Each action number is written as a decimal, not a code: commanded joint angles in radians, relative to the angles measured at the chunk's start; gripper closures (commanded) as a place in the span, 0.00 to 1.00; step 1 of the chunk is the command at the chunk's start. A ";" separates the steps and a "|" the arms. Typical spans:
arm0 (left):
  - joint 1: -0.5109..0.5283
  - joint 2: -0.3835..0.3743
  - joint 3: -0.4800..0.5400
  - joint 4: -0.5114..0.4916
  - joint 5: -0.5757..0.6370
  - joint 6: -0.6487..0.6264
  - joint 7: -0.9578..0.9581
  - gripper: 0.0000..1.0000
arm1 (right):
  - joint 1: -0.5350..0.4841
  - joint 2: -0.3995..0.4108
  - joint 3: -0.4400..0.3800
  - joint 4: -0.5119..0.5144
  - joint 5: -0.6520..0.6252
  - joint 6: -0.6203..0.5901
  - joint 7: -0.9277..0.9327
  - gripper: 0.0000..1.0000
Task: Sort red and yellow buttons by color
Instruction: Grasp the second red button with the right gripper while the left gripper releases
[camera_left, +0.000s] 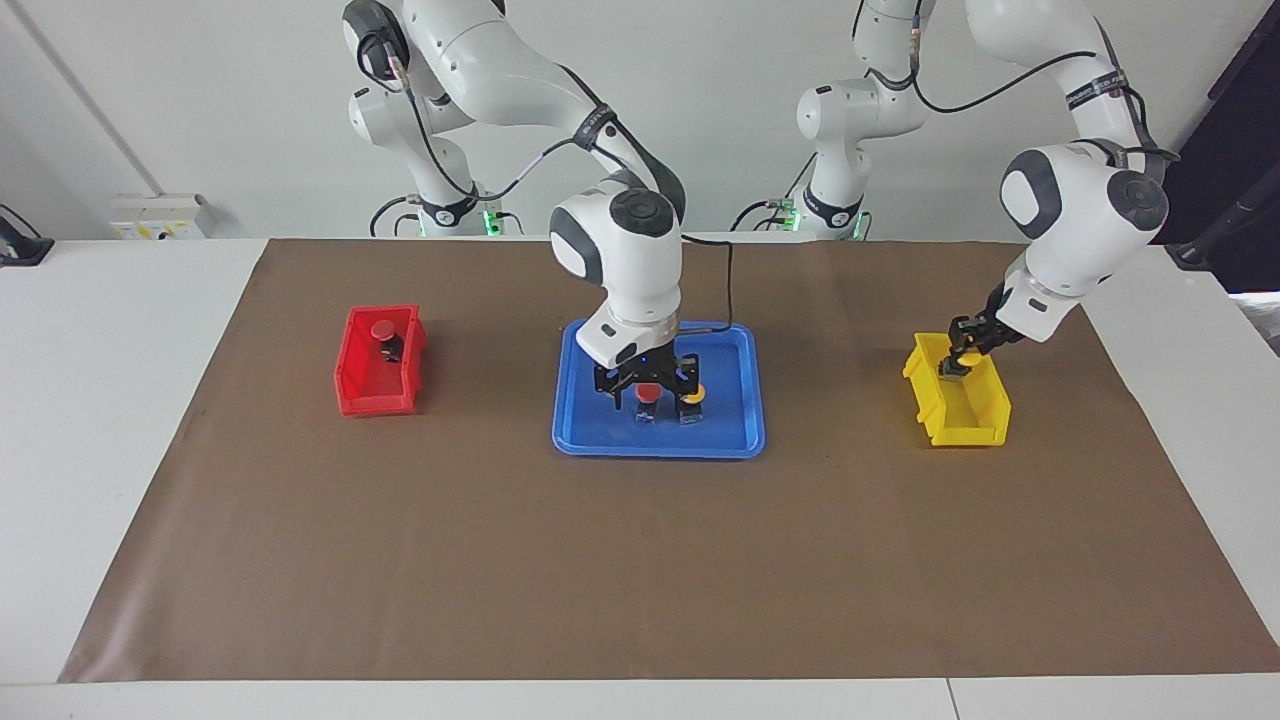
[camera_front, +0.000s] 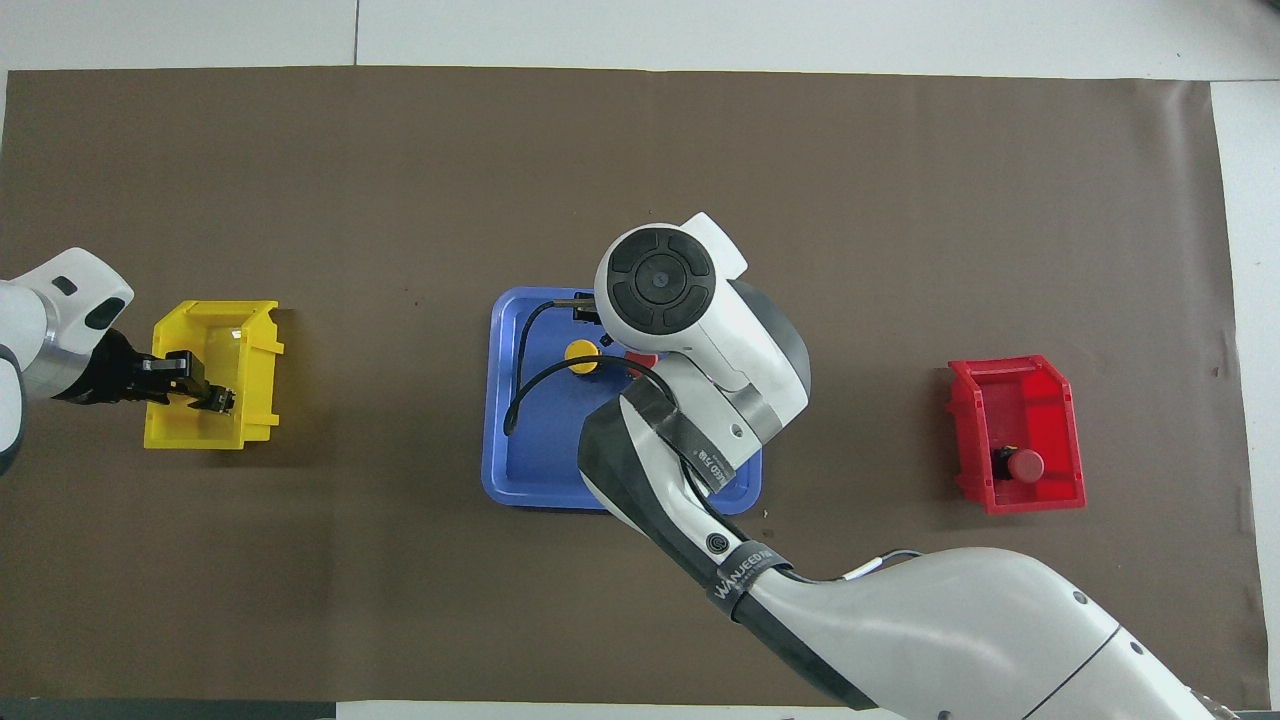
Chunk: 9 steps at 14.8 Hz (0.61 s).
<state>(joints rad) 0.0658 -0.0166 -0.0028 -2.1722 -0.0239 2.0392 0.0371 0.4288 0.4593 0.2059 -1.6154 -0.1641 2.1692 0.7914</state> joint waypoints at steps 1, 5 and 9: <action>0.009 -0.031 -0.010 -0.073 0.007 0.074 -0.014 0.99 | -0.007 -0.004 0.000 -0.020 -0.020 0.011 0.011 0.14; 0.009 -0.033 -0.008 -0.097 0.007 0.113 -0.013 0.95 | -0.007 -0.011 0.001 -0.044 -0.017 0.001 0.003 0.16; 0.020 -0.034 -0.008 -0.098 0.009 0.105 -0.003 0.51 | -0.005 -0.018 0.006 -0.072 -0.008 0.026 0.003 0.16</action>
<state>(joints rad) 0.0682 -0.0180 -0.0040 -2.2372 -0.0239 2.1295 0.0350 0.4279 0.4598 0.2033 -1.6539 -0.1642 2.1717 0.7913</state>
